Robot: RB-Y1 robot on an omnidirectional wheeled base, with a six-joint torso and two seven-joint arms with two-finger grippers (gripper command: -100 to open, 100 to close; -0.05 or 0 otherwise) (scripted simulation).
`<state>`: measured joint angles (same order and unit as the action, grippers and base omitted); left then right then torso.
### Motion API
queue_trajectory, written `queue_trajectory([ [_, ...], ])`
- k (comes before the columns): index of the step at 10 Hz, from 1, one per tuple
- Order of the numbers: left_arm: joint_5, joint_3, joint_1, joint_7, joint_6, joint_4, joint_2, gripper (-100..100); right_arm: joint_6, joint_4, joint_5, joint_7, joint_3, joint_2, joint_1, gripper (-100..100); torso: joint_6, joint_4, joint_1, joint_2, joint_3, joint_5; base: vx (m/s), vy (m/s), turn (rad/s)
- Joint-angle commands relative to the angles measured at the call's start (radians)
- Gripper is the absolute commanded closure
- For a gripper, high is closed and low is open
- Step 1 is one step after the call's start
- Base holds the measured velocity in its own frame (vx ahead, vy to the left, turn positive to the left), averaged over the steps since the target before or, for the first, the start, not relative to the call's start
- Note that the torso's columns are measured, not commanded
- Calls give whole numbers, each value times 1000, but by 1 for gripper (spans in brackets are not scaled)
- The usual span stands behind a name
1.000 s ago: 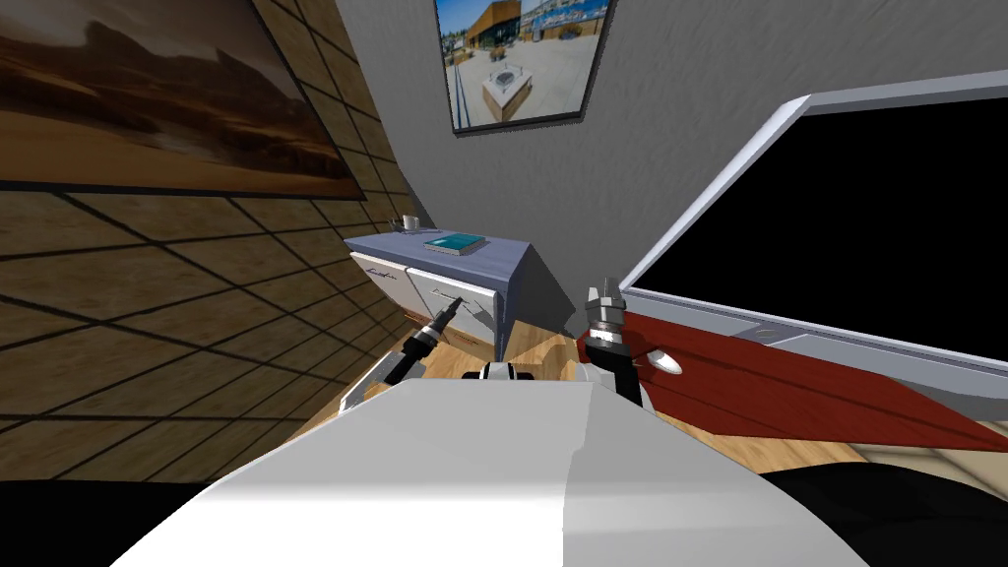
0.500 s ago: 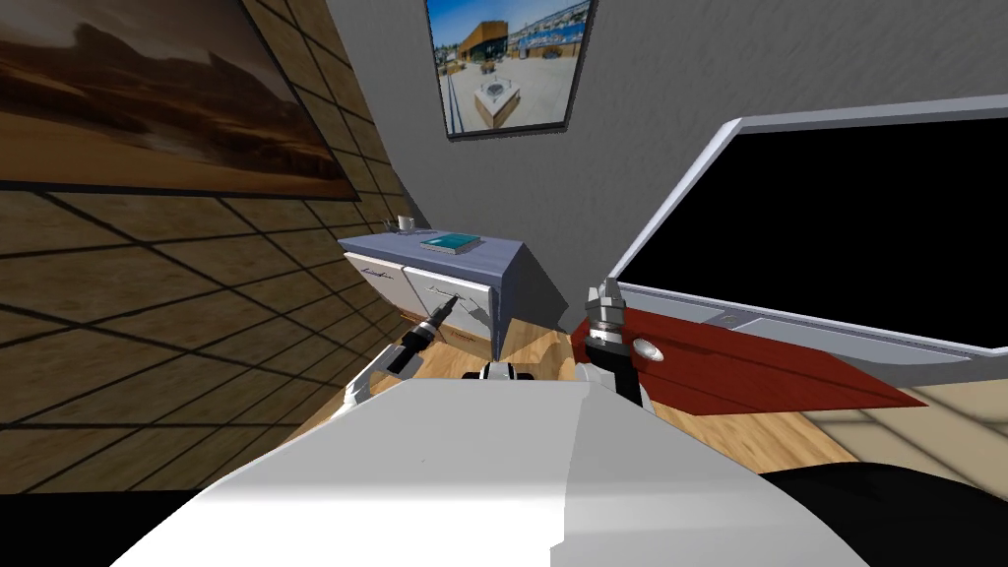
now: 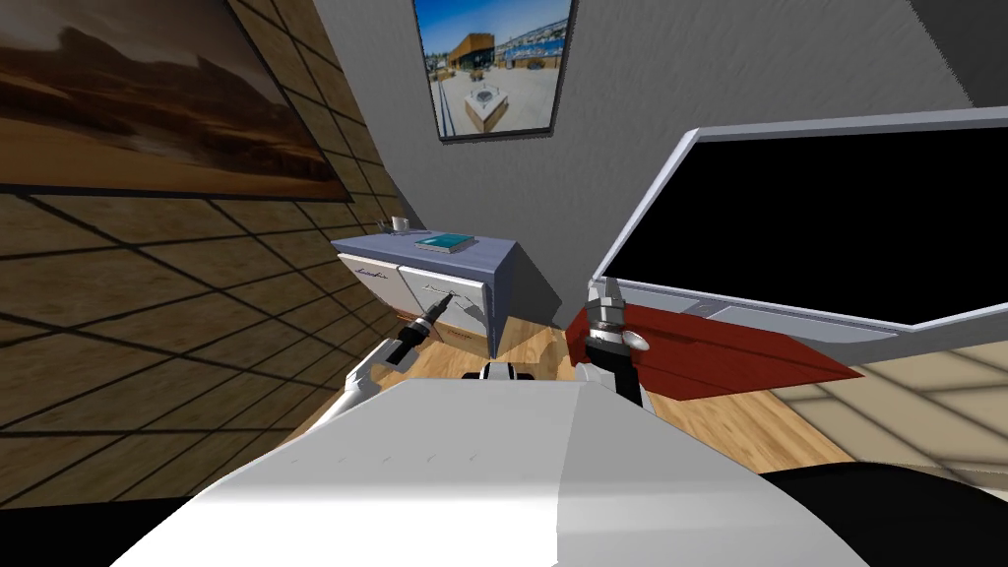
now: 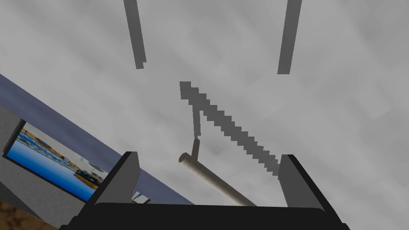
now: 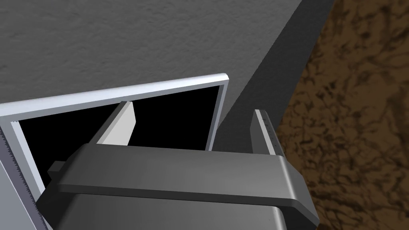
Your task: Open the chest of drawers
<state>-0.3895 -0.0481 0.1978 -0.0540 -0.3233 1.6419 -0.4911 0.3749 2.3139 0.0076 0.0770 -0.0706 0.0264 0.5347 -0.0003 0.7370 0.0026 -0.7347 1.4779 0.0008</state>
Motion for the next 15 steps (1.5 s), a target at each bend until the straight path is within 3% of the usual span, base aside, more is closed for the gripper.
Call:
queue_trajectory([
  [1, -22, 52, -47, -37, -45, -76, -28, -100, 0, 0, 0, 0, 0, 0, 0, 0, 0, 0, 0, 1, 1, 0, -75, -48, -304],
  [2, -22, 53, -75, -37, -45, -105, -28, -100, 0, 0, 0, 0, 0, 0, 0, 0, 2, 1, -5, -5, -2, -1, -113, -55, -133],
  [5, -22, 53, -83, -37, -45, -175, -28, -100, 0, 0, 0, 0, 0, 0, 0, 0, 0, 0, -1, -1, -1, 0, -30, -16, 23],
  [6, -45, 101, -128, -72, -89, -204, -52, -100, 0, 0, 0, 0, 0, 0, 0, 0, 0, 0, -1, 0, 0, 0, -100, -47, -275],
  [8, -45, 105, -164, -72, -92, -236, -52, -100, 0, 0, 0, 0, 0, 0, 0, 0, 0, 2, -5, -6, -4, -2, -80, -51, -55],
  [11, -45, 105, -164, -72, -92, -312, -52, -100, 0, 0, 0, 0, 0, 0, 0, 0, 0, 0, 0, 0, 0, 0, 0, -3, 5],
  [12, -68, 157, -208, -107, -139, -345, -77, -100, 0, 0, 0, 0, 0, 0, 0, 0, 0, 0, -1, -1, -1, 0, -78, -55, -264],
  [13, -68, 157, -241, -107, -139, -379, -77, -100, 0, 0, 0, 0, 0, 0, 0, 0, 2, 2, -6, -7, -4, -2, -110, -77, -152],
  [15, -68, 157, -245, -107, -139, -447, -77, -100, 0, 0, 0, 0, 0, 0, 0, 0, -1, 2, -3, -5, -3, -1, -44, -31, 24],
])
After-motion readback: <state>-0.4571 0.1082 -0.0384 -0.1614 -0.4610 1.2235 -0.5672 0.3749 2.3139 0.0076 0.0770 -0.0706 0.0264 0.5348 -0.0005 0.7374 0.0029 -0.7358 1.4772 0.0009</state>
